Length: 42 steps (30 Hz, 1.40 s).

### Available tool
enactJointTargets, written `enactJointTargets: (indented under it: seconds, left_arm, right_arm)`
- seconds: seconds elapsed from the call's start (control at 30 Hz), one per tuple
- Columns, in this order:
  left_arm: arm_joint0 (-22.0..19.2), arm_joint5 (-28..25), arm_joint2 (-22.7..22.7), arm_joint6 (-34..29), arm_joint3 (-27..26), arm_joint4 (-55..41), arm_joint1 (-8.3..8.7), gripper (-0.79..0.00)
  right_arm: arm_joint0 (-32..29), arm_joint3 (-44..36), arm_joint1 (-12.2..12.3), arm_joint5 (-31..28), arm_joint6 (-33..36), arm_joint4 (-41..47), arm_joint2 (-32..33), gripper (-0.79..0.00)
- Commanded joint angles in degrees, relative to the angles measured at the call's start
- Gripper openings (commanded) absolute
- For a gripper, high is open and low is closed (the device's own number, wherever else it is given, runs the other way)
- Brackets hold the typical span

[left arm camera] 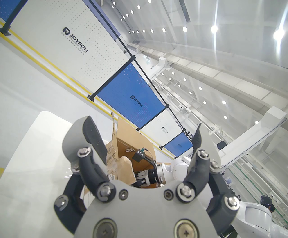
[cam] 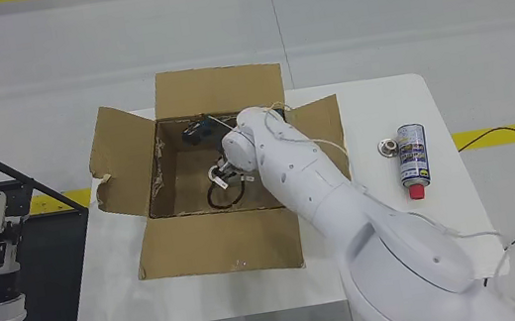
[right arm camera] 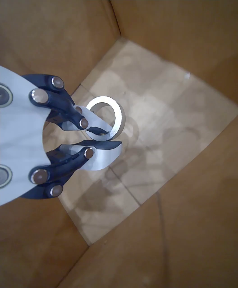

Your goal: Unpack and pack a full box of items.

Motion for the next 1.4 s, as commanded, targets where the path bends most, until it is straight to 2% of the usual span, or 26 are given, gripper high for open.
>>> enactJointTargets:
  seconds: [0.0,0.37,0.6,0.7,0.77,0.9,1.03,1.23,1.37]
  left_arm:
    - [0.0,0.0,0.0,0.0,0.0,0.0,0.0,0.0]
    - [0.0,0.0,0.0,0.0,0.0,0.0,0.0,0.0]
    - [0.0,0.0,0.0,0.0,0.0,0.0,0.0,0.0]
    - [0.0,0.0,0.0,0.0,0.0,0.0,0.0,0.0]
    - [0.0,0.0,0.0,0.0,0.0,0.0,0.0,0.0]
    - [0.0,0.0,0.0,0.0,0.0,0.0,0.0,0.0]
    - [0.0,0.0,0.0,0.0,0.0,0.0,0.0,0.0]
    - [0.0,0.0,0.0,0.0,0.0,0.0,0.0,0.0]
    - [0.0,0.0,0.0,0.0,0.0,0.0,0.0,0.0]
  right_arm:
    - [0.64,-0.77,0.19,-1.16,0.64,0.01,0.21,-0.785]
    - [1.93,-7.88,2.5,-8.78,4.97,1.64,2.78,-0.785]
    - [-0.8,-21.0,6.35,-8.82,9.08,0.86,6.16,-0.785]
    - [-4.51,-32.19,9.33,-6.88,12.75,-1.02,9.42,-0.785]
    - [-8.91,-42.47,11.74,-4.87,16.17,-3.33,12.61,-0.785]
    - [-21.4,-66.82,16.29,-1.84,24.84,-9.48,20.22,-0.785]
    - [-32.33,-86.8,19.18,0.21,30.86,-16.52,26.69,-0.785]
    - [-41.91,-106.18,21.56,5.48,35.56,-27.92,35.85,-0.785]
    - [-46.7,-113.66,22.73,9.62,36.96,-37.78,42.69,-0.785]
